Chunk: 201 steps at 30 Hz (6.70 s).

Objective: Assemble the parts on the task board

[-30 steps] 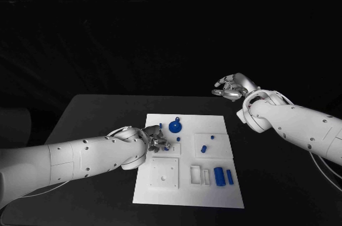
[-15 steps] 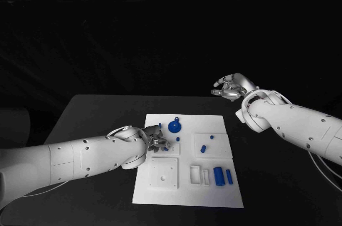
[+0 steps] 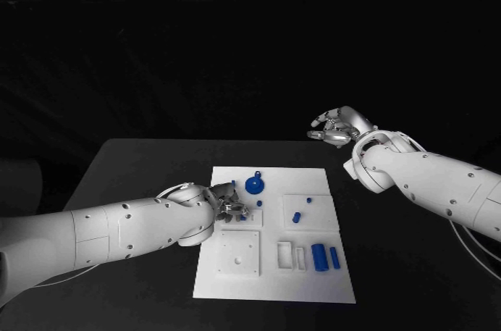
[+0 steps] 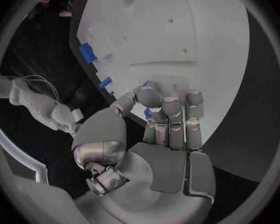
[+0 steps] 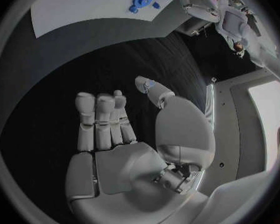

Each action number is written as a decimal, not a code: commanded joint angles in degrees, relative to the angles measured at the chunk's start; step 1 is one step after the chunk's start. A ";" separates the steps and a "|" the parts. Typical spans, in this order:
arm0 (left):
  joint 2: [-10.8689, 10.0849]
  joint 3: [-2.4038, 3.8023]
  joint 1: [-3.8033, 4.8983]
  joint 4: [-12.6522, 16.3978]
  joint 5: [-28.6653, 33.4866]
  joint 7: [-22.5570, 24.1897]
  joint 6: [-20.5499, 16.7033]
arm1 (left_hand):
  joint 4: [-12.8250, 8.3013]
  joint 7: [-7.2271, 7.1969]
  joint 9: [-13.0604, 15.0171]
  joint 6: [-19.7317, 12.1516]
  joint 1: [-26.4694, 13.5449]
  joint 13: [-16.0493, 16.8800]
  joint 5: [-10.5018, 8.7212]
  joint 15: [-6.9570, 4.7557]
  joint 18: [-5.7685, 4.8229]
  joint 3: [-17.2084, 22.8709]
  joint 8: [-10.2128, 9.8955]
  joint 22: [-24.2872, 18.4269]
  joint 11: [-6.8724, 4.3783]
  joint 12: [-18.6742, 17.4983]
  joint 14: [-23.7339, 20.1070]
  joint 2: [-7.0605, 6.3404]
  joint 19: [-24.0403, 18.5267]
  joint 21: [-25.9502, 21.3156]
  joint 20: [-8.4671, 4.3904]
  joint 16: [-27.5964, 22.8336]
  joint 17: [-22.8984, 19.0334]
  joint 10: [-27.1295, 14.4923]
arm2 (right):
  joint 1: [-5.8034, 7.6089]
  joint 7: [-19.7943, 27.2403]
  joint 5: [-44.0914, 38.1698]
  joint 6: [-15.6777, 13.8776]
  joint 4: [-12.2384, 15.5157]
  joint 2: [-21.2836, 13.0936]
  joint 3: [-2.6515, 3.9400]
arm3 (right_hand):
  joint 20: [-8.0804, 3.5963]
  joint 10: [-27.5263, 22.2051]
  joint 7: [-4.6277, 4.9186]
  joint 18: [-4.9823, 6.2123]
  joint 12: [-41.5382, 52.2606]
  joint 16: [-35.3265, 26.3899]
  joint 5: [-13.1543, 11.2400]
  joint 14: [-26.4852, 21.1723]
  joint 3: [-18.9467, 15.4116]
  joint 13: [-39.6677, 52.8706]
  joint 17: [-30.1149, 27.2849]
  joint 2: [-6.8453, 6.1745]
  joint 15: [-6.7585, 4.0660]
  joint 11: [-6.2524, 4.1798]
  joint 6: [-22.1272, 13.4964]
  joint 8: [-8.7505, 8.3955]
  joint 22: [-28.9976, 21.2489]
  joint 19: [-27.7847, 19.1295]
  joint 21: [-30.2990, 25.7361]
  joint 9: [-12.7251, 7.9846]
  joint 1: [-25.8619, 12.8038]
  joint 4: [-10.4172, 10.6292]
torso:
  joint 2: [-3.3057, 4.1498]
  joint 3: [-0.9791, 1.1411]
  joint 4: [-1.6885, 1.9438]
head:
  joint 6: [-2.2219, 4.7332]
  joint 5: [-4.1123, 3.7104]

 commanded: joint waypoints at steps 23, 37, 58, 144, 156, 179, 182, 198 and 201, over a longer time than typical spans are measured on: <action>-0.32 -0.19 -0.45 0.36 0.95 0.59 0.74 | 5.78 -4.16 0.52 3.70 -1.16 -1.99 -11.06 -0.40 0.32 0.30 -1.22 0.69 -2.18 -0.02 -0.82 -7.36 0.23 -1.51 -7.55 0.66 -1.75 -2.93 | 0.01 0.26 -0.37 0.59 -0.08 -0.05 0.03 | -0.45 -0.49 0.37 5.72 0.21 -0.28 0.37 0.28 -0.50 -0.12 0.13 0.38 0.05 -0.02 0.04 0.01 0.13 0.10 -0.40 0.05 -0.47 0.11 | 0.02 -0.06 0.05 | 0.01 -0.19; -2.74 0.70 -0.28 3.52 1.94 0.57 1.16 | 9.62 -4.13 0.75 3.66 -2.01 -2.53 -15.22 -0.52 0.31 1.03 -1.41 0.81 -2.09 -0.02 -0.95 -11.13 0.39 -1.78 -7.62 0.77 -2.26 -2.92 | 0.00 0.37 -0.34 0.44 -0.31 -0.16 0.03 | -0.45 -0.50 0.38 5.72 0.24 -0.30 0.48 0.27 -0.61 -0.17 0.15 0.44 0.05 -0.01 0.02 0.01 0.15 0.11 -0.44 0.06 -0.67 0.23 | -0.06 0.00 0.10 | 0.17 -0.19; -4.66 6.39 5.49 1.73 4.91 0.36 6.99 | 7.61 -0.71 -1.51 -3.69 1.32 -5.81 -15.27 1.54 -0.43 0.05 -8.25 0.63 -0.02 -5.70 -7.13 -9.77 -4.88 -5.55 -5.40 -4.29 -5.50 -9.99 | 0.00 0.37 -0.23 0.58 -0.92 -0.23 0.03 | -0.46 -0.50 0.39 5.72 0.28 -0.33 0.58 0.27 -0.71 -0.23 0.19 0.46 0.06 -0.01 -0.05 -0.02 0.19 0.12 -0.48 0.05 -0.78 0.27 | 0.02 -0.01 0.05 | 1.51 0.33; 11.99 6.15 2.84 -31.65 7.80 3.30 20.51 | 5.91 2.04 -4.64 -9.95 -1.20 -6.38 -15.48 4.54 -0.43 -1.48 -12.18 1.13 2.59 -7.76 -11.13 -0.87 -7.90 -8.90 -2.74 -5.49 -9.53 -14.77 | 0.00 0.49 -0.25 0.76 -0.58 0.43 0.03 | -0.53 -0.43 0.38 5.72 0.47 -0.37 0.88 0.36 -0.79 -0.43 0.32 0.69 0.05 -0.02 -0.10 -0.02 0.34 0.27 -0.56 0.07 -0.69 0.19 | 0.54 -0.26 -0.78 | 2.16 0.57; 11.79 6.15 2.83 -31.25 8.85 3.86 19.10 | 1.80 1.70 -4.64 -8.75 3.15 -6.41 -15.43 4.41 -0.43 -0.07 -11.37 1.20 2.31 -7.61 -10.67 3.53 -7.55 -8.60 -2.69 -5.01 -9.84 -13.99 | 0.00 0.50 -0.25 0.83 -0.61 0.50 0.03 | -0.54 -0.42 0.38 5.72 0.49 -0.37 0.90 0.37 -0.81 -0.46 0.34 0.69 0.05 -0.02 -0.10 -0.02 0.36 0.29 -0.57 0.08 -0.71 0.19 | 0.54 -0.30 -0.77 | 1.99 0.55; 5.09 6.20 2.84 -21.19 9.98 2.84 9.19 | -0.06 -1.68 -5.10 -0.23 3.90 -5.25 -6.83 1.07 -0.16 0.51 -6.40 1.14 -0.79 -4.94 -3.42 1.22 -1.60 -6.00 -5.48 -0.86 -9.38 -4.99 | 0.00 0.50 -0.25 1.20 -0.67 0.08 0.03 | -0.53 -0.40 0.38 5.72 0.54 -0.39 0.96 0.39 -0.90 -0.51 0.38 0.70 0.05 -0.02 -0.11 -0.02 0.40 0.33 -0.60 0.09 -0.86 0.27 | 0.41 -0.19 -0.54 | 1.79 0.82; 3.12 6.20 2.85 -17.88 10.16 2.80 8.15 | -0.06 -1.88 -5.23 0.19 3.84 -5.10 -4.75 0.83 -0.16 0.55 -6.11 1.12 -0.98 -4.88 -2.92 0.83 -1.12 -5.83 -5.72 -0.72 -9.37 -4.46 | 0.00 0.48 -0.24 1.23 -0.60 -0.08 0.03 | -0.53 -0.40 0.38 5.72 0.54 -0.39 0.97 0.39 -0.91 -0.52 0.38 0.70 0.05 -0.02 -0.11 -0.02 0.40 0.33 -0.60 0.09 -0.87 0.28 | 0.40 -0.19 -0.53 | 1.88 0.92; -3.23 4.02 2.23 -4.29 2.25 3.22 1.09 | -0.24 -2.53 -5.73 1.70 4.24 -4.19 0.11 0.06 -0.14 0.65 -5.15 1.13 -1.68 -4.17 -1.32 -0.38 0.42 -5.19 -6.49 0.07 -9.06 -3.12 | -0.01 0.01 -0.23 1.64 -0.07 -0.60 0.01 | -0.55 -0.42 0.37 5.72 0.58 -0.41 1.21 0.40 -0.92 -0.58 0.42 0.69 0.04 -0.03 -0.13 -0.02 0.45 0.34 -0.64 0.09 -0.77 0.15 | 0.36 -0.24 -0.39 | 1.53 1.41; -4.14 3.43 1.68 -2.16 -0.57 3.23 0.07 | -0.24 -2.54 -5.74 1.71 4.25 -4.17 0.15 0.05 -0.13 0.65 -5.14 1.14 -1.69 -4.16 -1.31 -0.39 0.44 -5.18 -6.50 0.08 -9.06 -3.12 | -0.02 0.05 -0.23 1.72 0.06 -0.65 0.01 | -0.55 -0.43 0.37 5.72 0.59 -0.42 1.22 0.40 -0.92 -0.59 0.43 0.69 0.04 -0.02 -0.12 -0.02 0.45 0.35 -0.65 0.10 -0.76 0.13 | 0.28 -0.28 -0.28 | 1.41 1.42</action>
